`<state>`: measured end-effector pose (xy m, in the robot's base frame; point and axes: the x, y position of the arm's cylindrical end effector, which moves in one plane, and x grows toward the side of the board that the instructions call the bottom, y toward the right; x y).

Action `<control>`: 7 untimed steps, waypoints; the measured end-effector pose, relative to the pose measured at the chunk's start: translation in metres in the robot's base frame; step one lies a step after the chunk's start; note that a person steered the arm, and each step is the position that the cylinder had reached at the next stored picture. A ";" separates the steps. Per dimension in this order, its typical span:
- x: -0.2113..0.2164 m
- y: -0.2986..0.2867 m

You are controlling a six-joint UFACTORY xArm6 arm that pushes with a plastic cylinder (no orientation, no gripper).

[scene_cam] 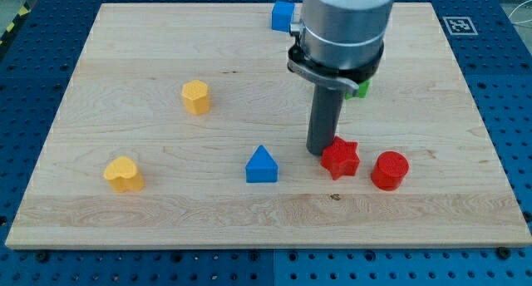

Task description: Move your arm to blue triangle

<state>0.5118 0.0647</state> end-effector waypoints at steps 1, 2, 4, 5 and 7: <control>0.018 0.000; 0.022 0.022; 0.029 0.052; 0.030 0.051; 0.029 0.004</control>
